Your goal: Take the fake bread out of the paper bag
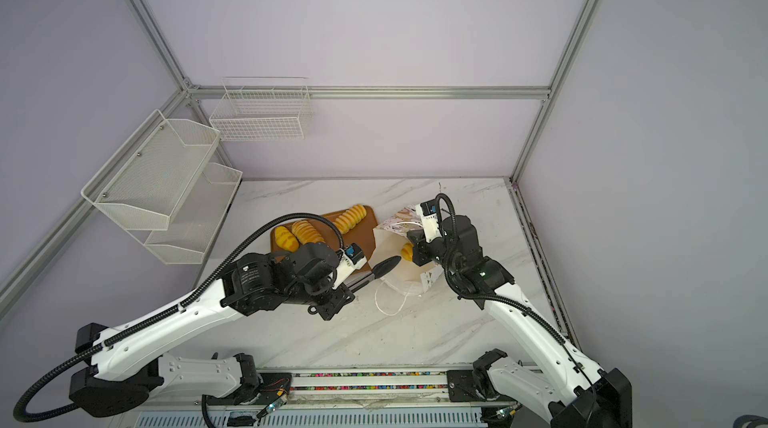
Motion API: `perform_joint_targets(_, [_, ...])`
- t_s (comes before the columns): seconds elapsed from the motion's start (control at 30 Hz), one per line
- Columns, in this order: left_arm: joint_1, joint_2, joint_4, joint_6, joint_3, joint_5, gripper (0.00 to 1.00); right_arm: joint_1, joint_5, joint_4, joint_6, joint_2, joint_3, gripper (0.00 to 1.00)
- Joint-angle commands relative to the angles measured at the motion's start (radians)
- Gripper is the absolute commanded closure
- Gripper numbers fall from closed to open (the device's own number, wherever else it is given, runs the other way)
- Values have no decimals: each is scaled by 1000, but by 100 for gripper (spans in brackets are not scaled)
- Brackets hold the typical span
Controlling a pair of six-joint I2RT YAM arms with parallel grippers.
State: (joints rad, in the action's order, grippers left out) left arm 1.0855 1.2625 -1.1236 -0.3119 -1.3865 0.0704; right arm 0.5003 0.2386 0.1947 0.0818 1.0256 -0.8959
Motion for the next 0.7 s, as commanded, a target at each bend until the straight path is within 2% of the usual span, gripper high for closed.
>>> perform_joint_targets(0.0, [38, 51, 15, -15, -71, 89, 87, 6, -25, 5, 14, -14, -46, 100])
perform_joint_targets(0.33, [41, 273, 16, 92, -215, 299, 68, 5, -1, 19, -29, 3, -77, 100])
perform_joint_targets(0.4, [38, 328, 19, 150, -259, 328, 65, 6, 5, 20, -33, 3, -75, 100])
perform_joint_targets(0.67, [-24, 481, 8, 246, -371, 276, 55, 6, 13, 23, -62, -6, -73, 100])
